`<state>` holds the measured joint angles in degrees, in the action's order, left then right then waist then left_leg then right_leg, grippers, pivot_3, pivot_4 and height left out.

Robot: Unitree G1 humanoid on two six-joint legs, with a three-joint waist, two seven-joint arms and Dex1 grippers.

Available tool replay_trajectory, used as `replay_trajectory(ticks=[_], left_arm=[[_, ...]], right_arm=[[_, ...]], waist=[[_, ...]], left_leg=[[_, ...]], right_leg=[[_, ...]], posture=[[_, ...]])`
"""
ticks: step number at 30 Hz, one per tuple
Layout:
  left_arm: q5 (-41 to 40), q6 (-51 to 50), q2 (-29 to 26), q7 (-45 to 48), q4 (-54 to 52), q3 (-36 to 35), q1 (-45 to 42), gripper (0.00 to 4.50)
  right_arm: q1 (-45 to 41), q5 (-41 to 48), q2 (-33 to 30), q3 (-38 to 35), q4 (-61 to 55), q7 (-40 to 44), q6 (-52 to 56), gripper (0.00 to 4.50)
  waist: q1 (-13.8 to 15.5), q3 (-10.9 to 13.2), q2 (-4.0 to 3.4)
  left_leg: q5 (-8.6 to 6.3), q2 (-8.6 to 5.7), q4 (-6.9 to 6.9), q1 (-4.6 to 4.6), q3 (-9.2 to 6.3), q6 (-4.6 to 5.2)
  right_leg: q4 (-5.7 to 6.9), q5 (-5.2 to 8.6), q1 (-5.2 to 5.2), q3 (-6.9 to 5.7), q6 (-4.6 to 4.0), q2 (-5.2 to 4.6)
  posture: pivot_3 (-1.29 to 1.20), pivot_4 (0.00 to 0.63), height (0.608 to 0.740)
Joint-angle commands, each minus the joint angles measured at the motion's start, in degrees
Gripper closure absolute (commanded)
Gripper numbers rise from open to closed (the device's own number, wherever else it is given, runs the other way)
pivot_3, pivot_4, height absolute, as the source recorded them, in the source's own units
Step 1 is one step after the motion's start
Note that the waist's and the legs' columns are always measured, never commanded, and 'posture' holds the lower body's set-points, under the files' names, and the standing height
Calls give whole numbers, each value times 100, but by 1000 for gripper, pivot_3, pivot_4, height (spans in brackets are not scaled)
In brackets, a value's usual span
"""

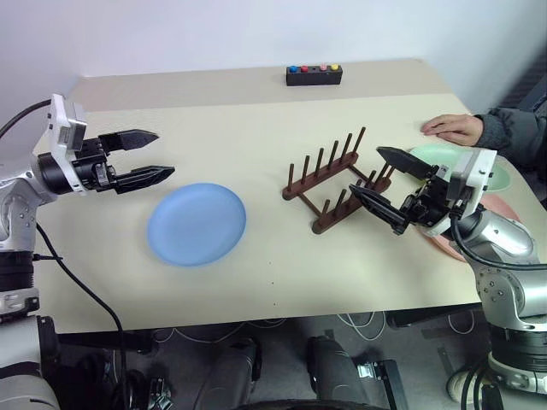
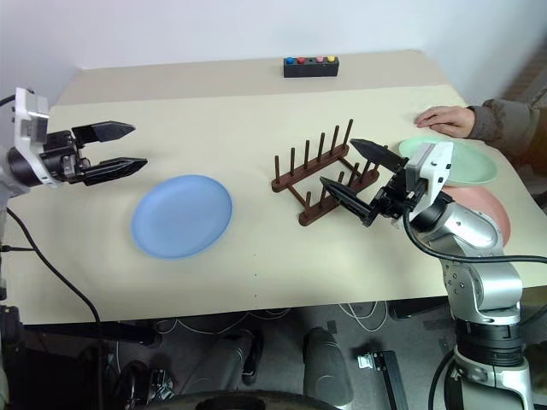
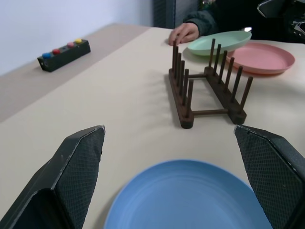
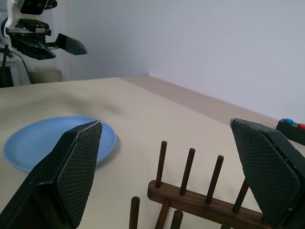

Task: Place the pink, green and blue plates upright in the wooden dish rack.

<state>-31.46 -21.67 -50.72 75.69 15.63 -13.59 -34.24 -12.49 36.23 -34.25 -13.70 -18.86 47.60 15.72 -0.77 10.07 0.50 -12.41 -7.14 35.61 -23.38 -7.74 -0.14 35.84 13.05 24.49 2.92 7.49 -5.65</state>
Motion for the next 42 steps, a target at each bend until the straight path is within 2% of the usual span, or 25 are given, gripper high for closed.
replay_trajectory(ticks=[1,8,15,19,24,27,32,35,39,42], left_arm=[[12,76,37,-36,-108,-21,-15,0],[95,-26,166,-18,-209,268,35,0],[225,66,577,-67,-287,664,-221,0],[691,-59,1106,-449,-156,1317,-527,0],[823,-610,1591,-829,-881,1851,-589,0],[1107,-983,1845,-1150,-1486,2455,-449,0],[1670,-1431,2408,-1948,-1671,3146,-469,0],[1740,-1698,2695,-2194,-1502,3270,-606,0],[1775,-2231,3403,-2567,-1283,3510,-867,0],[2050,-2221,3748,-2904,-885,3664,-993,0]], right_arm=[[10,18,-9,-89,-164,2,-122,91],[47,10,-50,-60,-223,-11,-56,91],[233,21,-234,-361,-239,2,-87,91],[267,-30,-301,-486,-310,-109,-100,91],[248,-40,-264,-458,-360,-246,-72,91],[171,-172,-293,-394,-125,-125,-207,91],[140,-261,-220,-370,-73,-174,-317,91],[217,-328,-229,-391,-107,-213,-365,91],[368,-319,-263,-583,-258,-320,-369,91],[476,-377,-261,-633,-343,-411,-397,91]], waist=[[2,0,0],[-1,0,0],[14,0,0],[38,-1,2],[-7,0,4],[1,-1,3],[23,0,4],[10,0,4],[60,0,4],[74,0,4]], left_leg=[[0,0,0,0,0,0],[0,0,1,0,0,0],[0,-1,5,-1,0,0],[0,-2,9,-1,-1,0],[0,-2,8,-1,0,1],[0,0,8,-1,0,0],[0,-2,17,-1,0,1],[0,-2,17,-1,1,1],[-1,-4,27,-5,-1,1],[-5,-5,32,-5,0,8]], right_leg=[[1,0,0,0,0,0],[1,0,0,0,0,0],[0,0,-3,0,0,0],[1,0,-7,-2,1,0],[2,-1,-3,0,1,0],[7,0,-2,1,1,2],[5,0,-8,0,2,2],[6,0,-7,1,2,3],[8,0,-10,-2,2,3],[5,1,-13,-1,4,2]], posture=[[0,150,740],[0,150,740],[0,150,740],[0,150,740],[0,150,740],[0,150,740],[0,150,740],[0,150,740],[0,150,740],[0,150,740]])
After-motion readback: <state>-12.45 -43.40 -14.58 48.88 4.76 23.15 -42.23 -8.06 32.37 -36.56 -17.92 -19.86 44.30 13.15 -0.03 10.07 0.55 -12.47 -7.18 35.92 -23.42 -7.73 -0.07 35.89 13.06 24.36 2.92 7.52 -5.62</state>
